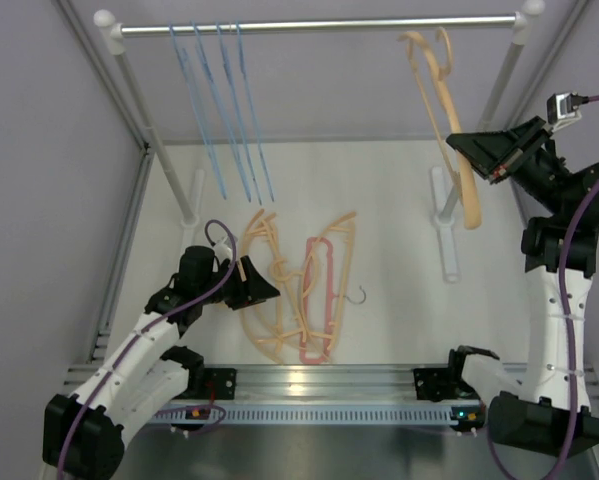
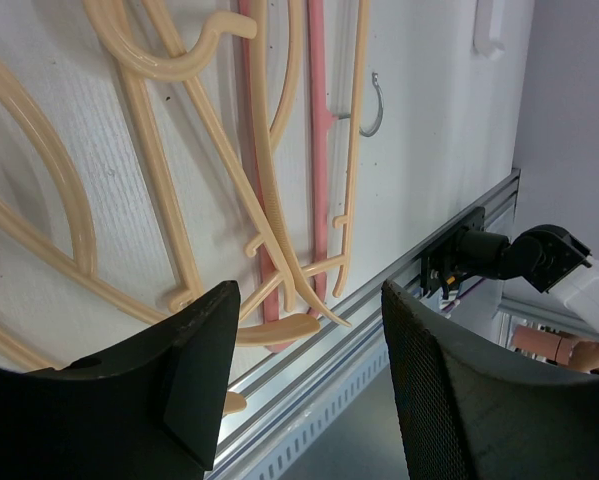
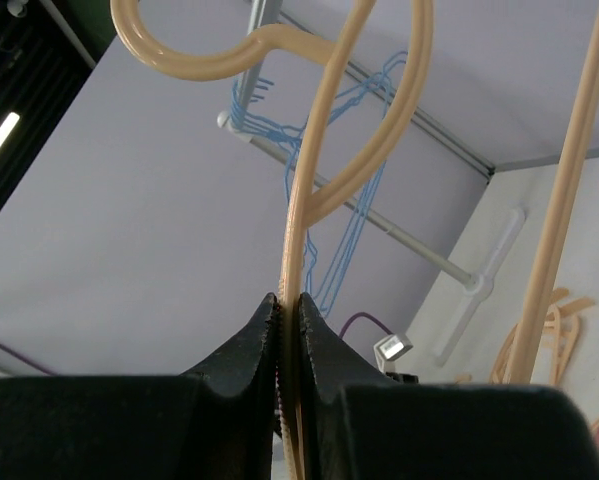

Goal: Organize the hangers

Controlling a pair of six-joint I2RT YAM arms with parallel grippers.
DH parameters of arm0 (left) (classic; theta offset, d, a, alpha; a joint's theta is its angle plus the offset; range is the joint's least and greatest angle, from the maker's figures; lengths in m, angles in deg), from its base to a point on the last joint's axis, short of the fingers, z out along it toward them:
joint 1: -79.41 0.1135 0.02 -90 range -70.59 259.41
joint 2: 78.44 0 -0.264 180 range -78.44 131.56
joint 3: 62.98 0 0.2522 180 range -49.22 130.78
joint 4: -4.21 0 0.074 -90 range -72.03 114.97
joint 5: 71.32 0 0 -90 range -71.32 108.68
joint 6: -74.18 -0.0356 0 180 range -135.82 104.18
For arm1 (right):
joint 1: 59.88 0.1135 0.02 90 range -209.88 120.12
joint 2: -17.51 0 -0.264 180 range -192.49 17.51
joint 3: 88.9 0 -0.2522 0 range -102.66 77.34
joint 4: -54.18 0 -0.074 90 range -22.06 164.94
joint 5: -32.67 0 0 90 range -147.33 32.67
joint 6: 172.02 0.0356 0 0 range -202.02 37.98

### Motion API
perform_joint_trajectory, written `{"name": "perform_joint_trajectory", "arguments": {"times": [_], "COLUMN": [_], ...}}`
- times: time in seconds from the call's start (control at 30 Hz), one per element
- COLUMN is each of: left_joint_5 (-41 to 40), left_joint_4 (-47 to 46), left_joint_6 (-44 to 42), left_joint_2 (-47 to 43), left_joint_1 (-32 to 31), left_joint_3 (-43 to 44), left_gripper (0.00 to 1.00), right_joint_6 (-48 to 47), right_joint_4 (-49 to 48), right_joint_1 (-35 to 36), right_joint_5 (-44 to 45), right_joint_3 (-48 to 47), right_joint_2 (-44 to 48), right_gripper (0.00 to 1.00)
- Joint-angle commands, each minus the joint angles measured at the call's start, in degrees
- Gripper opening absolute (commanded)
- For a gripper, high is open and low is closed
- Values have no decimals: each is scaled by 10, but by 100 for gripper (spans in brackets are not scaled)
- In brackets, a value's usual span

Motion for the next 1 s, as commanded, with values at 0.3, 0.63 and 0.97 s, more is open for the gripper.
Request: {"name": "perform_joint_trajectory", "arguments": {"times": [0.3,0.63,0.97], "left_joint_5": [5,14,13], "left_joint_4": [-28,-27,-28], "left_joint_6": [-17,-20,-21], "left_joint_2": [4,5,6], "left_joint_1": [-1,-1,-1], "left_joint_3": [-2,-1,-6], "left_gripper": [63,62,62], "right_joint_6": [167,191,195], "right_joint_4": [-210,-197,-191], "right_joint_1": [-68,-92,-105], "right_joint_5": [1,39,51], "right_joint_3": [-19,-24,-20], "right_joint_2": [-21,-50,-87], "right_gripper": [0,0,0]}}
